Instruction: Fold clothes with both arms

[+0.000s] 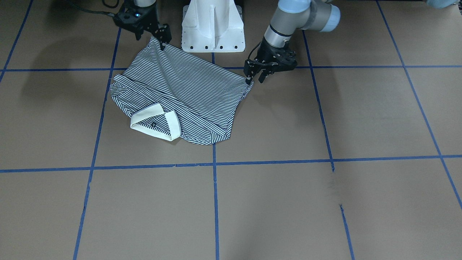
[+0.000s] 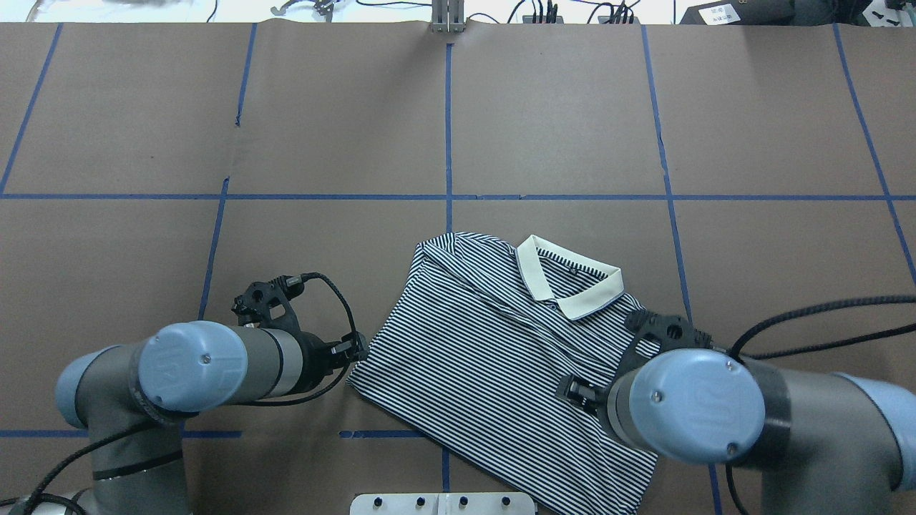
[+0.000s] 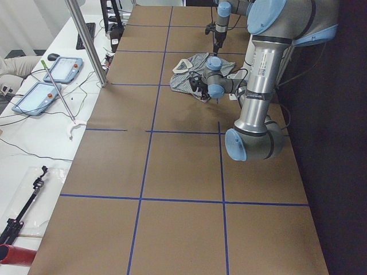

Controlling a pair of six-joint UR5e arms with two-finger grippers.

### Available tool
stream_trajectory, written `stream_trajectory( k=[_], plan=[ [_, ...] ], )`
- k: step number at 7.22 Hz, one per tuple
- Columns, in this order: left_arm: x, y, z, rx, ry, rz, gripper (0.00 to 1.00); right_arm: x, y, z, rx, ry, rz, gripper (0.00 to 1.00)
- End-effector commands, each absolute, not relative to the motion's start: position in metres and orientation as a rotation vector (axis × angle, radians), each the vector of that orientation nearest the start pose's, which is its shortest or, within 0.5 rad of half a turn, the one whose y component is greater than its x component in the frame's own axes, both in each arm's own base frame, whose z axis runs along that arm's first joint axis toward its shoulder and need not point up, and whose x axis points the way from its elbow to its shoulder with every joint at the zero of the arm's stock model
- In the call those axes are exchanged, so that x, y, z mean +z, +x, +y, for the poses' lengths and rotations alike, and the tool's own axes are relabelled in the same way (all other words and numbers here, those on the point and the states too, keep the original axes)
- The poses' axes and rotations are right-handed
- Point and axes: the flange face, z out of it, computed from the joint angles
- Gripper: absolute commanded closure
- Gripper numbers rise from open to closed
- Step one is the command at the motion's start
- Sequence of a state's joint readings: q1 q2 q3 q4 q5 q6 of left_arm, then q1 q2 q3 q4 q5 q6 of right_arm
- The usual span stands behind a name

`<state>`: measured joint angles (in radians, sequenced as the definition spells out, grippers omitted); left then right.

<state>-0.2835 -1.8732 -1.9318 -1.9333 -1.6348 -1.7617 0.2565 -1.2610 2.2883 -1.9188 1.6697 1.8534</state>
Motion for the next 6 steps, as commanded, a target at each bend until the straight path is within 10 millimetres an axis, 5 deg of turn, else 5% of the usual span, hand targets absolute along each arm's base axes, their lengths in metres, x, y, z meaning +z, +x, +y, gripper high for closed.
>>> stream_trajectory(
  k=[1, 6],
  plan=[
    [0.288, 0.535, -0.264, -0.387, -0.018, 0.943, 0.38, 0.240, -0.419, -0.289, 0.571, -0.069, -0.759, 0.00],
    [0.293, 0.545, -0.263, -0.382, -0.017, 0.927, 0.55, 0.258, -0.430, -0.298, 0.585, -0.064, -0.718, 0.00]
  ],
)
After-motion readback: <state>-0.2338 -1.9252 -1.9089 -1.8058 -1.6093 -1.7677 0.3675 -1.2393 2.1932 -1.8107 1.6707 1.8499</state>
